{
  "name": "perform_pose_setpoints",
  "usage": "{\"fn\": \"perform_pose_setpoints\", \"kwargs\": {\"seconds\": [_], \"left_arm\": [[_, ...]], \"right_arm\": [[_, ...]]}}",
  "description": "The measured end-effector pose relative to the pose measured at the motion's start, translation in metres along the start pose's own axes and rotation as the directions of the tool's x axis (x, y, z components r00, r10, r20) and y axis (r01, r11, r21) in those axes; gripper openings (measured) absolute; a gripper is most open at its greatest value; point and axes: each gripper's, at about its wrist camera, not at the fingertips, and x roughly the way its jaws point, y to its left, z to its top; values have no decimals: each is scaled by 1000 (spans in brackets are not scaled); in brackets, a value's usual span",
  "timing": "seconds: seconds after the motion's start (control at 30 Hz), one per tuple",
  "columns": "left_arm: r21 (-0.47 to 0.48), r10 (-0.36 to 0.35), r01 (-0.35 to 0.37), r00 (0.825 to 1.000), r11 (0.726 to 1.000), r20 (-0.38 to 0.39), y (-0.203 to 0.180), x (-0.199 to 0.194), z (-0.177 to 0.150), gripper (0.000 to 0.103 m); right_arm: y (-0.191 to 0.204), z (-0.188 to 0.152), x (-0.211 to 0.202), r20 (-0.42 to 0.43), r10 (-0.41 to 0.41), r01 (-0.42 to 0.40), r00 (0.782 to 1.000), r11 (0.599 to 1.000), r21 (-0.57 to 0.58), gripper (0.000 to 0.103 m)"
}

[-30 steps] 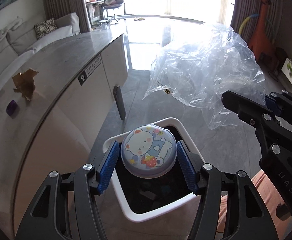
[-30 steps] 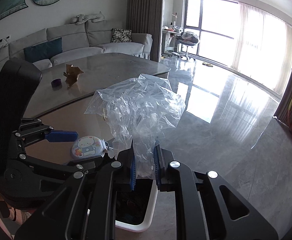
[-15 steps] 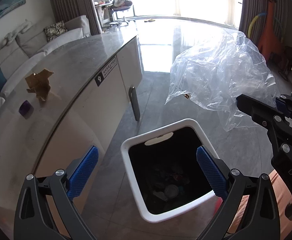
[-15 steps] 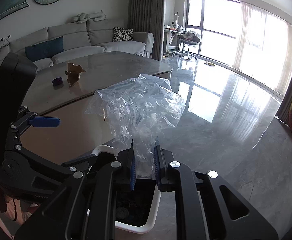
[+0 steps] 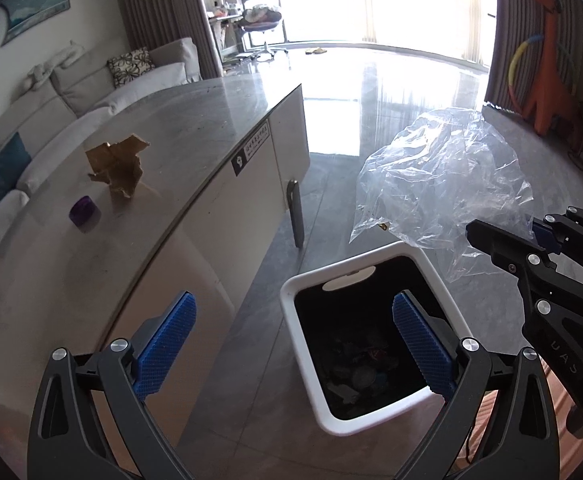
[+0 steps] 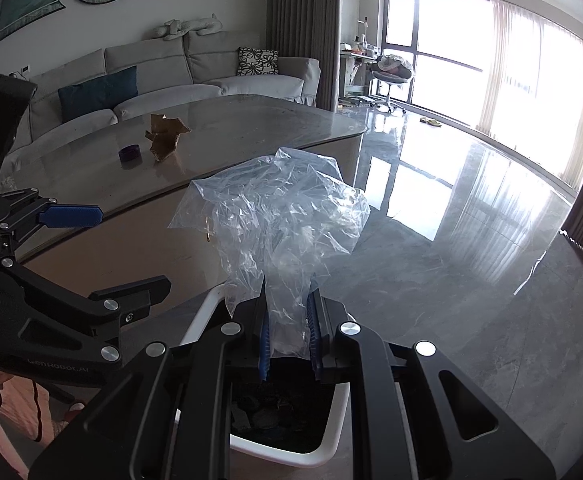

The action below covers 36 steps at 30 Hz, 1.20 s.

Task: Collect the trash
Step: 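Open the right gripper over the bin to drop the plastic bag, then move both grippers back to the table toward the purple lid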

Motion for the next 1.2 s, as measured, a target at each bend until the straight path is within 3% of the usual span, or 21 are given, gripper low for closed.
{"fn": "perform_pose_setpoints", "kwargs": {"seconds": [0.2, 0.27, 0.33, 0.37, 0.43, 0.53, 0.7, 0.9, 1.2], "left_arm": [[-15, 45, -46, 999, 999, -15, 21, 1, -8, 98], [-27, 53, -54, 998, 998, -23, 29, 2, -10, 98], [-36, 59, -60, 998, 998, -23, 34, 2, -11, 98], [-37, 62, -63, 998, 997, -25, 36, 3, -11, 98], [-44, 62, -63, 998, 997, -23, 39, 2, -12, 98], [-52, 57, -58, 998, 997, -19, 40, 2, -12, 98], [-56, 46, -46, 999, 997, -8, 38, 1, -11, 98], [-73, 42, -40, 999, 997, 23, 42, -6, -7, 98], [-140, 81, -68, 992, 988, 93, 73, -22, -2, 98]], "right_arm": [[8, -13, 32, -98, 31, -30, 995, 999, 13, 18], [12, -20, 41, -129, 22, -21, 991, 1000, 8, 22], [15, -25, 49, -173, 23, -23, 985, 1000, 6, 37], [16, -27, 48, -166, 7, -6, 986, 1000, 6, 57], [14, -29, 46, -151, -21, 22, 988, 1000, 4, 82], [13, -26, 43, -124, -53, 54, 991, 998, 7, 97], [11, -16, 37, -109, -56, 57, 992, 998, 10, 98], [22, 5, 24, -33, -58, 58, 998, 998, -18, 98], [42, 38, 21, 38, -25, 28, 999, 998, -61, 98]]}}
